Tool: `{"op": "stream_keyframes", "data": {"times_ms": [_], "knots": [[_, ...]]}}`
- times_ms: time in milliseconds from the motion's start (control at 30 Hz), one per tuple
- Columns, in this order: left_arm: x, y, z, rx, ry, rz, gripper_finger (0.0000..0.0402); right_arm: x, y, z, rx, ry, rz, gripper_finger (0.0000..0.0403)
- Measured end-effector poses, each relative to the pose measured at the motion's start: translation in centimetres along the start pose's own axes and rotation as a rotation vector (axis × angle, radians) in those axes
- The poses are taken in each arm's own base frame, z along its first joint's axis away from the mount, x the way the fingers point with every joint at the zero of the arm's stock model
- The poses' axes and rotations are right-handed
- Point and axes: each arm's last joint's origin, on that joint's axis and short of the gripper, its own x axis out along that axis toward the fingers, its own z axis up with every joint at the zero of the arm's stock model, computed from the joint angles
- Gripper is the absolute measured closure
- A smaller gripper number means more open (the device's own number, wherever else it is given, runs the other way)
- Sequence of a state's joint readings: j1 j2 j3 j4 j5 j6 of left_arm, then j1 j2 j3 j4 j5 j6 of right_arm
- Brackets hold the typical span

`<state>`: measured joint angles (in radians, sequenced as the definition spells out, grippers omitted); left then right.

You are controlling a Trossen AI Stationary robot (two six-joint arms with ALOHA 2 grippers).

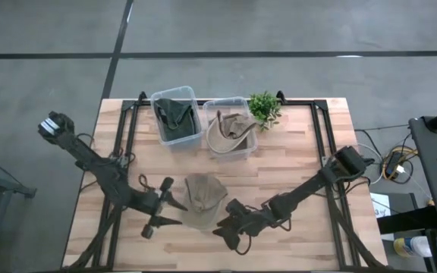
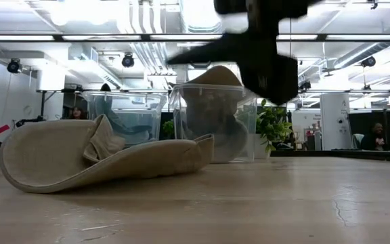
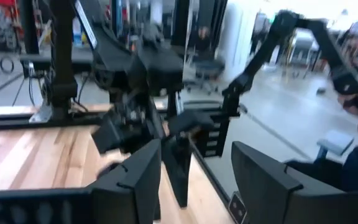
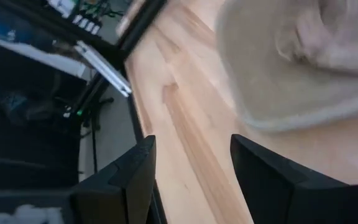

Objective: Pick & Place hat
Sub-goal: Put the brown cap into the right transparent bin

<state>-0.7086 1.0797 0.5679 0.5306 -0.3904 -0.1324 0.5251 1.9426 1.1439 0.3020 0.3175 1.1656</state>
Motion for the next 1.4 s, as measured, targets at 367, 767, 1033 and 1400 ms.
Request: {"op": "stream_keyframes", "data": {"times_ms": [367,767,1033,1400], "knots": [[-2.5,1.2,-1.9,0.015,-0.101,-0.02,0.0213,1.7,-2.9,-0.8,0.292,0.043,-0.145,0.0205],[-2.4,1.3,-1.6,-0.003,-0.116,0.002,0.0213,2.5,-4.8,2.4,0.402,-0.02,-0.206,0.0234],[-2.4,1.3,-1.8,-0.111,-0.099,0.002,0.0213,2.3,-5.3,1.6,0.417,0.04,-0.269,0.0237],[-2.4,1.3,-1.9,-0.085,-0.09,0.005,0.0213,2.4,-5.4,1.7,0.393,0.048,-0.272,0.0241]]}}
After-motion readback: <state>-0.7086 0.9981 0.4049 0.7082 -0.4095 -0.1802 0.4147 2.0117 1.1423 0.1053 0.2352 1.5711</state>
